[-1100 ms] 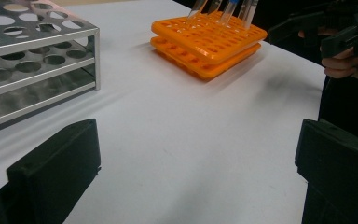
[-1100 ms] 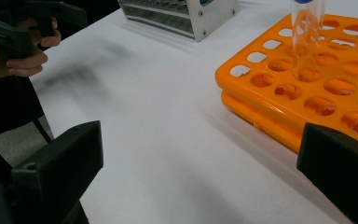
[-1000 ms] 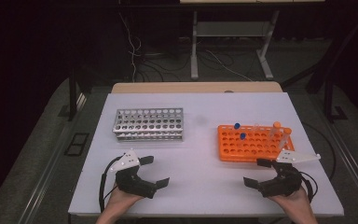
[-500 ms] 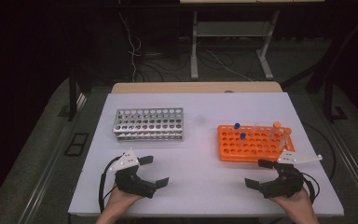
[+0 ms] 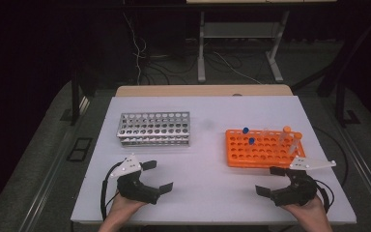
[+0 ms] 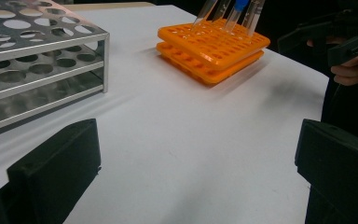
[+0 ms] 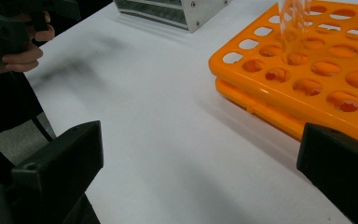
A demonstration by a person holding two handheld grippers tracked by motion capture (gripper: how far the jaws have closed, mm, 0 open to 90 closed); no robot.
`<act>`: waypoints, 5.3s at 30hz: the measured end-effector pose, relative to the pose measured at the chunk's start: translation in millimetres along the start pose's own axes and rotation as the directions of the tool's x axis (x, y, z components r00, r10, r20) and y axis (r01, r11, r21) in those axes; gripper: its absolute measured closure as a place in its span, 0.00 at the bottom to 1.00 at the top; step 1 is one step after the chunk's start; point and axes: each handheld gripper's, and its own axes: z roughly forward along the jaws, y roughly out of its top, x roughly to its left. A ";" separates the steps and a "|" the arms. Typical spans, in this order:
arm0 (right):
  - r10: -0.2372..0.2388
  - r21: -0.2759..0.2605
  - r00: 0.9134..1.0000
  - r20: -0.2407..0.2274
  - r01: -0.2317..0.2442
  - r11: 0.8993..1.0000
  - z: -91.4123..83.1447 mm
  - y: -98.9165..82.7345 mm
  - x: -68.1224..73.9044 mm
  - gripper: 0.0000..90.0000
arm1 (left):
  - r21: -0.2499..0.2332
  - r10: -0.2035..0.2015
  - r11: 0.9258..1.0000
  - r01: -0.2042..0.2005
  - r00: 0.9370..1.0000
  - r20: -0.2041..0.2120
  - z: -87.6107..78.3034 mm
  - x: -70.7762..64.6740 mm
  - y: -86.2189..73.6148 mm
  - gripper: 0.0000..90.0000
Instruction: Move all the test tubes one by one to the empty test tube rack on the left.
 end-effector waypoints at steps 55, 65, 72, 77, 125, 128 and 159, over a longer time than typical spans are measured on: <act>-0.054 0.134 0.995 0.088 0.041 0.990 38.3 67.4 -22.7 0.13 | -0.004 -0.009 1.000 0.009 1.000 -0.004 -1.5 0.5 -0.8 0.00; -0.080 0.115 0.978 0.192 0.059 0.992 45.0 68.7 -30.7 0.49 | -0.005 -0.007 1.000 0.007 1.000 -0.003 -1.4 1.0 -0.8 0.00; -0.100 0.113 0.969 0.225 0.075 0.991 54.0 68.7 -35.4 0.61 | -0.004 -0.007 1.000 0.007 1.000 -0.002 -1.2 1.0 -0.9 0.00; -0.105 0.107 0.965 0.242 0.081 0.991 59.6 68.6 -35.7 0.72 | -0.004 -0.005 1.000 0.005 1.000 -0.002 -1.2 1.1 -0.9 0.00; -0.243 0.141 0.968 0.058 0.233 0.962 44.6 120.0 22.0 0.85 | 0.069 0.046 0.996 -0.048 0.999 0.024 -4.1 -3.6 44.5 0.00; -0.260 0.152 0.965 0.036 0.252 0.956 50.9 123.4 28.8 0.85 | 0.081 0.057 0.995 -0.060 0.998 0.035 -3.1 -3.5 51.8 0.00; -0.335 0.250 0.930 -0.150 0.363 0.897 112.0 146.0 66.0 0.85 | 0.205 0.150 0.964 -0.167 0.984 0.096 16.6 6.3 117.9 0.01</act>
